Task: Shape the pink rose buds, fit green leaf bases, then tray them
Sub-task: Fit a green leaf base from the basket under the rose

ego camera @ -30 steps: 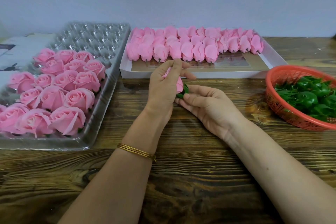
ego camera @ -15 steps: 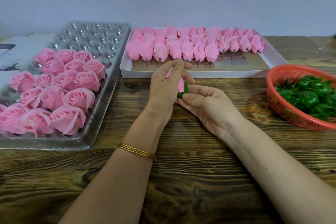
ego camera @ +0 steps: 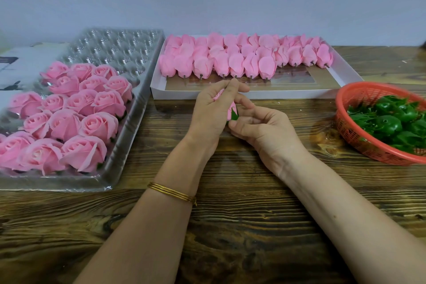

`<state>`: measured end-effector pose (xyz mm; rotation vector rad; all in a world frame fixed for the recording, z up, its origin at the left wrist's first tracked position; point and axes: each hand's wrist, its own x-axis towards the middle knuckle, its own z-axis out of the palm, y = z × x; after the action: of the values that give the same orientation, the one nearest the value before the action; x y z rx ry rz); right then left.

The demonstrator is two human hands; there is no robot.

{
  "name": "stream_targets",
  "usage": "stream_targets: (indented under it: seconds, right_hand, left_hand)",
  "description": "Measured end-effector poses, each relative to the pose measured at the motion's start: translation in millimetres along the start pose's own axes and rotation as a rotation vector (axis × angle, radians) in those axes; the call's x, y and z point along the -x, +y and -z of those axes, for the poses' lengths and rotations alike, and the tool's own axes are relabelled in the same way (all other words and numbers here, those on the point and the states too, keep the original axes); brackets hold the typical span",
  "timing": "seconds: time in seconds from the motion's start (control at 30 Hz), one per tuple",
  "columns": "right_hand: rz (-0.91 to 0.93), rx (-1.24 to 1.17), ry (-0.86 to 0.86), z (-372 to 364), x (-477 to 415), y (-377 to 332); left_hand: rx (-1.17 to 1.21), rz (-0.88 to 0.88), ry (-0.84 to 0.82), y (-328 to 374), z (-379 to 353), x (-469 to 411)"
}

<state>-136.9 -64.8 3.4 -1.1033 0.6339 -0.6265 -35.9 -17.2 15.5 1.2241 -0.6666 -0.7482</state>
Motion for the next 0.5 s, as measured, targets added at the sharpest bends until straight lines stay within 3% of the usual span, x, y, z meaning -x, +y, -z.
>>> stream_targets:
  seconds: [0.5]
  right_hand:
    - [0.152, 0.122, 0.002, 2.6, -1.9, 0.3]
  left_hand:
    - [0.016, 0.027, -0.048, -0.1, -0.1, -1.5]
